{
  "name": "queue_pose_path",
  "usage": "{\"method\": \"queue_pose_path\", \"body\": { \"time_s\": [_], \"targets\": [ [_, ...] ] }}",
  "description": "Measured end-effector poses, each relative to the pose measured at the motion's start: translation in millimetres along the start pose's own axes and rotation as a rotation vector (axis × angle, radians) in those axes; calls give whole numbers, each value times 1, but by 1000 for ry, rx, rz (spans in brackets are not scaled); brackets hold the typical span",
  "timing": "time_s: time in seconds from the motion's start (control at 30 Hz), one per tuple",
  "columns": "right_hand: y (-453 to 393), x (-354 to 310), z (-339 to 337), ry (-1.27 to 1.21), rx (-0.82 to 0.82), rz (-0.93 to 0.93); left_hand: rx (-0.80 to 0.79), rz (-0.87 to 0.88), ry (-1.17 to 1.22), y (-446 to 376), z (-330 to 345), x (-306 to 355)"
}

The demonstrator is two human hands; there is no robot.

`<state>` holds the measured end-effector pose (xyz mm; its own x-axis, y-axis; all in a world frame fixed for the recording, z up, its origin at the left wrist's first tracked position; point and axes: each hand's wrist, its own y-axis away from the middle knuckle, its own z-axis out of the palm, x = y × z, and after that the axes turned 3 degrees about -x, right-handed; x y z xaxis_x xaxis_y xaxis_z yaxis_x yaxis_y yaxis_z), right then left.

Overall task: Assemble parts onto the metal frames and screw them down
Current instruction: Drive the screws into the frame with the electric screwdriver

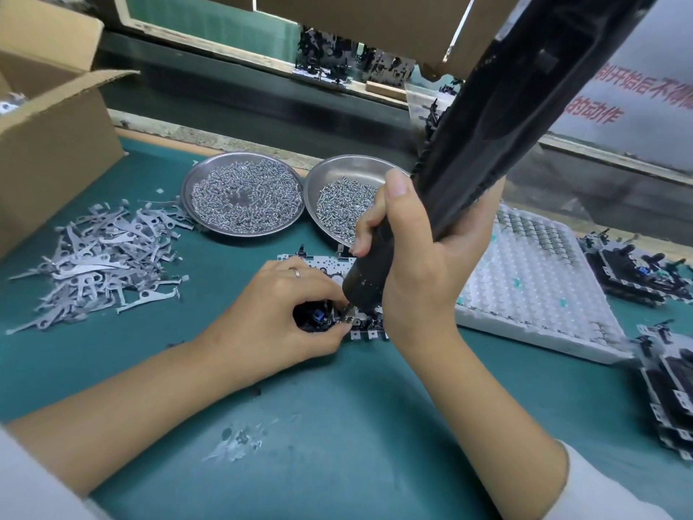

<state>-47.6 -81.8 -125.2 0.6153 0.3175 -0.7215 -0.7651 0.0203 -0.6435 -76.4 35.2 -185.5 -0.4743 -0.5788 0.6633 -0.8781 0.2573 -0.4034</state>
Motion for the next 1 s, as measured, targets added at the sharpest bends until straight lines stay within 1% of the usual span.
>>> {"method": "queue_pose_path", "body": {
  "time_s": [0.33, 0.5, 0.6, 0.77, 0.87, 1.0],
  "targets": [
    [1, 2, 1, -4, -17, -36, 7, -7, 9, 0, 1, -1],
    [2, 3, -1, -22, -21, -2, 9, -3, 10, 0, 1, -1],
    [0, 0, -4, -11, 7, 23, 18, 1, 18, 0, 0, -1],
    [-9, 1, -16, -8, 43, -31, 10, -6, 21, 1, 0, 0],
    [-6, 9, -17, 31, 9, 23, 15, -7, 4, 1, 0, 1],
    [-4, 10, -19, 17, -16, 79, 12, -24, -1, 2, 0, 3]
  ]
}}
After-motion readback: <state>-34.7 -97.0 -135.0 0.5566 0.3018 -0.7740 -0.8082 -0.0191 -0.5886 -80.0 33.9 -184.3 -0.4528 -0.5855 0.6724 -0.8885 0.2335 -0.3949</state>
